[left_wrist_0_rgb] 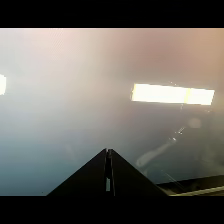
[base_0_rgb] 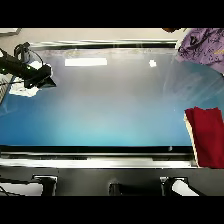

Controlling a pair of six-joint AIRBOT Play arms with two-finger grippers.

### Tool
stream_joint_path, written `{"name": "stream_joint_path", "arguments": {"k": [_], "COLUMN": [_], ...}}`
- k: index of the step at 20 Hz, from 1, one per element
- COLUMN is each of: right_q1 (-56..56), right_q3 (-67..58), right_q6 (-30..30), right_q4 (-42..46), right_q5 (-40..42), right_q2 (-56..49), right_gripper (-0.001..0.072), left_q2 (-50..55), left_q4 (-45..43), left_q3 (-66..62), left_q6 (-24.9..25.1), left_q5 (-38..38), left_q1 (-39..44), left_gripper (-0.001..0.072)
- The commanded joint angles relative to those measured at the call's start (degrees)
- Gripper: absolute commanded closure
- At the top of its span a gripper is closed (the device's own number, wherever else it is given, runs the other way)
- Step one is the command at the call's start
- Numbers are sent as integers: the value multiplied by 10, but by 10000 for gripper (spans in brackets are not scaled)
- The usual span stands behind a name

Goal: Fold the clothes and pants, and hang the long-sleeved shirts on hangers.

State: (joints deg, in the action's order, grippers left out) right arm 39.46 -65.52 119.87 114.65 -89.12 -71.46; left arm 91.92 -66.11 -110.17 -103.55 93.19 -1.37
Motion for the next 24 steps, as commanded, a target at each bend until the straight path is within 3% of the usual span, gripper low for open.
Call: {"name": "stream_joint_path", "arguments": {"k": [1, 2, 4, 6, 10, 16, 20, 24], "right_q1": [-1, -1, -14, -82, -330, -631, -695, -694], "right_q3": [-76, -106, -144, -153, -138, -54, -44, -44], "right_q6": [-57, -83, -151, -229, -273, -208, -208, -209], "right_q4": [-77, -144, -291, -374, -365, -325, -319, -319], "right_q5": [81, 116, 175, 198, 219, 274, 333, 331], "right_q2": [0, 0, 0, 2, 1, 1, 1, 2], "right_gripper": [234, 370, 502, 644, 683, 683, 683, 682], "left_q2": [0, -2, -10, -28, -104, -268, -281, -280], "left_q4": [0, 0, -7, -29, -55, -86, -86, -85], "left_q3": [0, 0, 0, 0, 85, 344, 377, 377], "left_q6": [0, 3, 35, 68, 110, 117, 117, 116], "left_q5": [0, 0, -3, -11, -29, -173, -176, -172], "left_q1": [0, 0, 0, 0, 18, 58, 59, 59], "left_gripper": [690, 690, 690, 690, 691, 690, 689, 689]}}
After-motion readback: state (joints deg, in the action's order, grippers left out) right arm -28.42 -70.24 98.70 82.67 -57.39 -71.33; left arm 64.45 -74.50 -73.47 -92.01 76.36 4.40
